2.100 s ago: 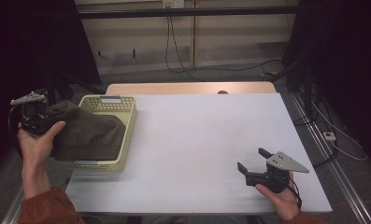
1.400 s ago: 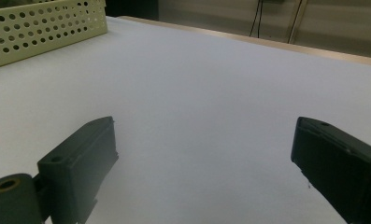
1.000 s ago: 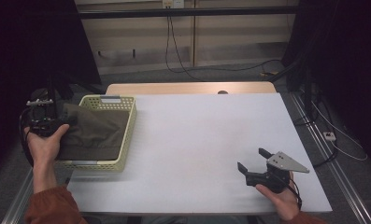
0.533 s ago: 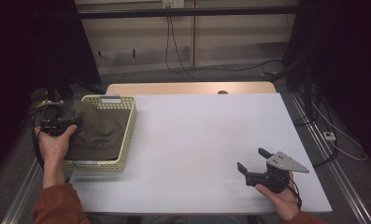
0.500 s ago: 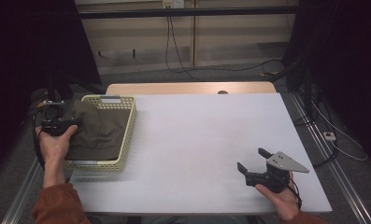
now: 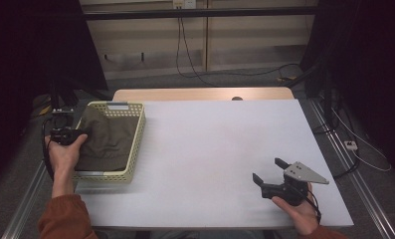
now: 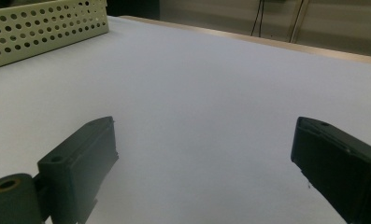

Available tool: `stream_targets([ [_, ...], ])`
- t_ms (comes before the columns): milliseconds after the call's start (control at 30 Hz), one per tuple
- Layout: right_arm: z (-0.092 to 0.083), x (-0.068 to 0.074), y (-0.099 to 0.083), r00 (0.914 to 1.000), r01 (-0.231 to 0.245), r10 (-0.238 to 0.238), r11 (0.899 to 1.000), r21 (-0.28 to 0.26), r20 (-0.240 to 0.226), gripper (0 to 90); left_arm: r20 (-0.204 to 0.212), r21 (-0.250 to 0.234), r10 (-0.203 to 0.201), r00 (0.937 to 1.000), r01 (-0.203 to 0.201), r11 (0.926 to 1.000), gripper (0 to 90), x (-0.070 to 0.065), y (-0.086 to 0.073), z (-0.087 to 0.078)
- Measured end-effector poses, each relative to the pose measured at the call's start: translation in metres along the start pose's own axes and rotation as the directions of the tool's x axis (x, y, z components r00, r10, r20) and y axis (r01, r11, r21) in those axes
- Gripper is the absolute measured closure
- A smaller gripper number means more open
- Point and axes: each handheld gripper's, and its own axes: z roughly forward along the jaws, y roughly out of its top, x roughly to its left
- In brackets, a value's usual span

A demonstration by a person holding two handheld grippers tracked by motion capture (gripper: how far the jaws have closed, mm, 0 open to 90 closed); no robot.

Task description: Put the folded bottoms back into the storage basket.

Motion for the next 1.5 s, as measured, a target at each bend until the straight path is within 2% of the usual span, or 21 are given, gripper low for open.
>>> stream_targets([
  [67, 0.000, 0.000, 0.000, 1.0000, 0.001, -0.001, 1.000, -0.001, 0.000, 7.1, 0.011, 0.010, 0.019, 0.9998, -0.019, 0.9998, 85.4, 0.000, 0.000, 0.000],
  [100, 0.000, 0.000, 0.000, 1.0000, 0.001, -0.001, 1.000, -0.001, 0.001, 7.1, 0.011, 0.003, 0.014, 0.9998, -0.014, 0.9999, 85.2, -0.001, 0.000, 0.001],
  [233, 0.000, 0.000, 0.000, 1.0000, 0.000, 0.000, 1.000, -0.001, 0.002, 7.1, 0.020, 0.027, 0.023, 0.9995, -0.024, 0.9994, 85.0, 0.000, -0.002, -0.002],
  [267, 0.000, 0.000, 0.000, 1.0000, -0.003, 0.003, 1.000, -0.002, 0.002, 7.1, 0.023, 0.021, 0.005, 0.9997, -0.005, 0.9998, 85.0, 0.000, -0.002, -0.002],
  [333, -0.001, 0.000, 0.000, 1.0000, -0.003, 0.003, 1.000, -0.004, 0.003, 7.1, 0.034, 0.041, 0.029, 0.9990, -0.030, 0.9987, 85.0, 0.002, -0.003, -0.004],
  [433, 0.000, 0.000, 0.000, 1.0000, -0.004, 0.004, 1.000, 0.000, 0.002, 7.1, 0.039, 0.038, 0.013, 0.9992, -0.015, 0.9992, 84.8, -0.001, -0.004, -0.003],
  [500, -0.001, 0.000, 0.000, 1.0000, -0.004, 0.004, 1.000, -0.004, 0.004, 7.1, 0.044, 0.047, 0.024, 0.9987, -0.026, 0.9986, 84.6, -0.001, -0.003, -0.003],
  [567, -0.001, 0.000, 0.000, 1.0000, -0.005, 0.005, 1.000, -0.003, 0.004, 7.1, 0.071, 0.043, 0.039, 0.9967, -0.042, 0.9982, 83.7, -0.001, -0.003, -0.004],
  [600, 0.000, 0.000, 0.000, 1.0000, -0.005, 0.005, 1.000, -0.003, 0.002, 7.1, 0.078, 0.026, 0.041, 0.9961, -0.043, 0.9987, 82.8, -0.003, -0.003, -0.003],
  [633, 0.000, 0.000, 0.000, 1.0000, -0.005, 0.005, 1.000, -0.002, 0.002, 7.1, 0.083, 0.027, 0.059, 0.9949, -0.061, 0.9978, 82.2, -0.003, -0.003, -0.003],
  [833, -0.001, 0.000, 0.000, 1.0000, -0.005, 0.005, 1.000, -0.004, 0.001, 7.1, 0.073, 0.007, 0.071, 0.9948, -0.072, 0.9974, 76.9, -0.004, -0.002, -0.003],
  [967, -0.001, 0.000, 0.000, 1.0000, -0.005, 0.005, 1.000, -0.004, 0.001, 7.1, 0.083, -0.025, 0.059, 0.9948, -0.057, 0.9980, 72.7, -0.002, -0.003, -0.004],
  [1000, -0.001, 0.000, 0.000, 1.0000, -0.005, 0.005, 1.000, -0.004, 0.001, 7.1, 0.087, -0.026, 0.066, 0.9940, -0.064, 0.9976, 71.6, -0.001, -0.003, -0.006],
  [1067, -0.001, 0.000, 0.000, 1.0000, -0.005, 0.005, 1.000, -0.004, 0.002, 7.1, 0.089, -0.048, 0.060, 0.9942, -0.056, 0.9973, 67.5, 0.000, -0.003, -0.007],
  [1133, -0.001, 0.000, 0.000, 1.0000, -0.005, 0.005, 1.000, -0.004, 0.002, 7.1, 0.090, -0.055, 0.084, 0.9923, -0.079, 0.9953, 63.8, 0.000, -0.002, -0.009],
  [1267, -0.001, 0.000, 0.000, 1.0000, -0.005, 0.005, 1.000, -0.005, 0.001, 7.1, 0.073, -0.093, 0.067, 0.9951, -0.060, 0.9939, 46.9, -0.001, 0.001, -0.015],
  [1333, -0.001, 0.000, 0.000, 1.0000, -0.004, 0.004, 1.000, -0.004, 0.001, 7.1, 0.074, -0.126, 0.073, 0.9946, -0.063, 0.9901, 42.0, -0.002, 0.003, -0.019],
  [1433, -0.001, 0.000, 0.000, 1.0000, -0.004, 0.004, 1.000, -0.005, 0.001, 7.1, 0.031, -0.172, 0.120, 0.9923, -0.113, 0.9786, 33.6, -0.006, 0.006, -0.026],
  [1500, -0.001, 0.000, 0.000, 1.0000, -0.004, 0.004, 1.000, -0.004, 0.001, 7.1, 0.052, -0.208, 0.112, 0.9924, -0.099, 0.9731, 28.7, -0.008, 0.009, -0.031],
])
